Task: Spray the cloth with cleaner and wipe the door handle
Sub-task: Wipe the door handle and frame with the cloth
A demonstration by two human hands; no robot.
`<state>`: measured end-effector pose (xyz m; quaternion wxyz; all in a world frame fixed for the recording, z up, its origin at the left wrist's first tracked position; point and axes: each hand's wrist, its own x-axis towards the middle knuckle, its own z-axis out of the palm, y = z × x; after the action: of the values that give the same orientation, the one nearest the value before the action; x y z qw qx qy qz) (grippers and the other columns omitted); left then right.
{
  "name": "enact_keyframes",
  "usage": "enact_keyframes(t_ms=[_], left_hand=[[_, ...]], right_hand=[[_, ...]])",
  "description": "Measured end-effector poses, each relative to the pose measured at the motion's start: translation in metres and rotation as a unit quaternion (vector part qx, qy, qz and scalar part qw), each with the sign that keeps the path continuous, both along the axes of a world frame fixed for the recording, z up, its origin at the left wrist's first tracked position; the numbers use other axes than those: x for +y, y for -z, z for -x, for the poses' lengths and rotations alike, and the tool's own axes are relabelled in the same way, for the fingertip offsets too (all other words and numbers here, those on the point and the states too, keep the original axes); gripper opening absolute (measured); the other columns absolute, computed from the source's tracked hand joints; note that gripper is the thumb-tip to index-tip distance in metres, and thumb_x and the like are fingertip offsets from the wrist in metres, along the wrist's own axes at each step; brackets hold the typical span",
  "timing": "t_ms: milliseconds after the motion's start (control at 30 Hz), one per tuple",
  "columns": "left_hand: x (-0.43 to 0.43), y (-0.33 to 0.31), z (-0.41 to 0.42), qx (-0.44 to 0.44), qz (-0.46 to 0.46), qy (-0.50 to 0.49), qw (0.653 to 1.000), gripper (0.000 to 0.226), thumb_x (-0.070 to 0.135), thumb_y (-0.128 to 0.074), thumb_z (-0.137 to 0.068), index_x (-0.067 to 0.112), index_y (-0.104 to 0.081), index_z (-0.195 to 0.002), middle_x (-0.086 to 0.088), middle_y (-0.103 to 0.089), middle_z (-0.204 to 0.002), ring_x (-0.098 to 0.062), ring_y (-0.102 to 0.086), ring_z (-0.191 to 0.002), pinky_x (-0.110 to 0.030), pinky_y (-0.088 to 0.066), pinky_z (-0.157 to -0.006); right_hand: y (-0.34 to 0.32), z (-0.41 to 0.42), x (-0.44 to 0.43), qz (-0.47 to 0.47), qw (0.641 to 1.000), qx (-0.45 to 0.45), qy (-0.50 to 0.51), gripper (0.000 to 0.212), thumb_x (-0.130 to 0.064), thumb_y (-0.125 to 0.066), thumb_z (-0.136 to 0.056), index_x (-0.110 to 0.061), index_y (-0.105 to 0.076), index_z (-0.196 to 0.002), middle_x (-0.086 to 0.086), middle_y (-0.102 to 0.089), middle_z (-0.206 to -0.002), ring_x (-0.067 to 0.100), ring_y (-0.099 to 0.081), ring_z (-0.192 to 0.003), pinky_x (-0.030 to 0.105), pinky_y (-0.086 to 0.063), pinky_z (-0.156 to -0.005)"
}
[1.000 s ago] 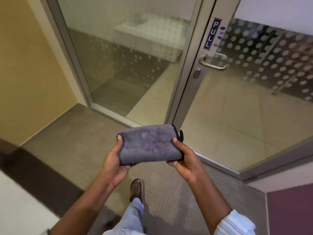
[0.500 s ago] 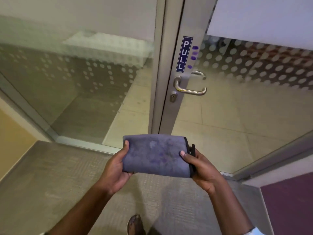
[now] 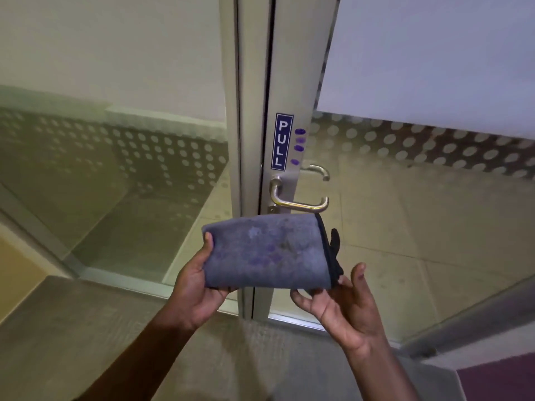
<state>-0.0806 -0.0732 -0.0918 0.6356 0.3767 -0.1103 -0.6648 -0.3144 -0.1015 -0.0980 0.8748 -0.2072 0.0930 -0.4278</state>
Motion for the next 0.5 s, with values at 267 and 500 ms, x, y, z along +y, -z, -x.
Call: enact_keyframes(t_ms=[267, 500], left_hand=[[-0.019, -0.004, 0.042, 0.015, 0.009, -0.028, 0.999, 0.056, 0.05, -0.047, -0.095, 0.006, -0.064, -0.125, -0.015, -0.071, -0.12, -0.029, -0.07, -0.107, -0.042, -0.063, -0.077], [-0.033, -0.004, 0.054, -0.007, 0.013, -0.03, 0.999, 0.062, 0.051, -0.054, -0.085, 0.007, -0.058, -0.129, -0.018, -0.069, -0.122, -0.032, -0.07, -0.106, -0.043, -0.062, -0.068]], right_hand=[[0.003, 0.002, -0.011, 0.026, 0.991, 0.122, 0.043, 0.09, -0.04, -0.094, -0.045, -0.014, -0.058, -0.124, 0.011, -0.065, -0.122, 0.029, -0.062, -0.111, 0.046, -0.056, -0.079], [-0.01, -0.014, -0.019, 0.037, 0.969, 0.217, 0.115, 0.067, -0.047, -0.09, -0.052, -0.019, -0.063, -0.107, 0.004, -0.073, -0.098, 0.019, -0.069, -0.085, 0.028, -0.054, -0.059]])
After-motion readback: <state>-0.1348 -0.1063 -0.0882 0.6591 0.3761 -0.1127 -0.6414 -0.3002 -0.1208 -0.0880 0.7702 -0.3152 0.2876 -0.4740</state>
